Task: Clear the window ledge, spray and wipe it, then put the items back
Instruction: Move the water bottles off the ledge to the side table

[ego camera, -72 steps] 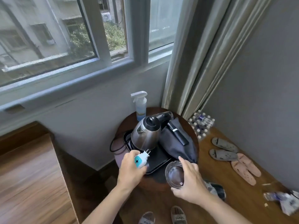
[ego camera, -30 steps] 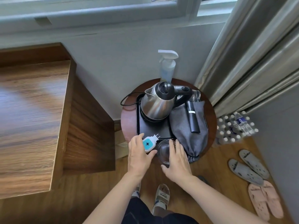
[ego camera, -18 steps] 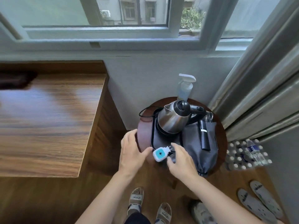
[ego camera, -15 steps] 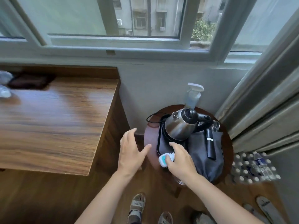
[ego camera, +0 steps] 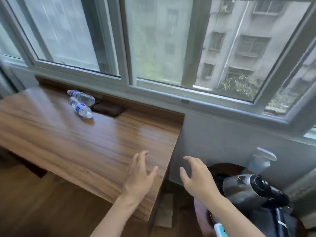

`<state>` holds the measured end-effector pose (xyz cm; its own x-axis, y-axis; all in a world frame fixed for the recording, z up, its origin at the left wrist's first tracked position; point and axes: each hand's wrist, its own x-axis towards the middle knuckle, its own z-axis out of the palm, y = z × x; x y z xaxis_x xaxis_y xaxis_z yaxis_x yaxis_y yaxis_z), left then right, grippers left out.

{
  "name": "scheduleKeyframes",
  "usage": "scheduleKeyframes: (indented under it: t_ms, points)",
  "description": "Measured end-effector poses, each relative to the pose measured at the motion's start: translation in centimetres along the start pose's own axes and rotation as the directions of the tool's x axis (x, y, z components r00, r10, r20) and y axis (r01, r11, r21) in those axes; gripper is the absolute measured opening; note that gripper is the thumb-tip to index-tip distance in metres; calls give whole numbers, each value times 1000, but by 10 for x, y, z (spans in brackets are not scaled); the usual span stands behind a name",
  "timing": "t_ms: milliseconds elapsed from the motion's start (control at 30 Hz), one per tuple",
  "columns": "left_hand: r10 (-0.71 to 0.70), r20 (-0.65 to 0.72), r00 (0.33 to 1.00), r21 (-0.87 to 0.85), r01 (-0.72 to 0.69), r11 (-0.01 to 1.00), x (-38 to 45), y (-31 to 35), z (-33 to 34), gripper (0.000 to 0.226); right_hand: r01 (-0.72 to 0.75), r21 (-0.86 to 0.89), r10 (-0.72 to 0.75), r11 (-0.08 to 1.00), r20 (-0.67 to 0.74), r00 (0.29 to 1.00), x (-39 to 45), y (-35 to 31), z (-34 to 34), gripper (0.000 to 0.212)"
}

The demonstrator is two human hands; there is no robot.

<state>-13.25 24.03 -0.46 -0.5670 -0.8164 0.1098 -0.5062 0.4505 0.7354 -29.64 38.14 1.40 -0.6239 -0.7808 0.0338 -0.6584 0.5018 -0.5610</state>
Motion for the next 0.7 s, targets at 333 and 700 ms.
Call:
scheduleKeyframes:
  t_ms: [333,700]
  points:
    - [-79,-77,994,63,84,994,85,-107,-143,60,101,15,-102,995,94,990,96,-158,87,46]
    - [-34,-113,993,174,54,983,149,-162,-226,58,233,32,-235,972,118,965,162,-266,145,46]
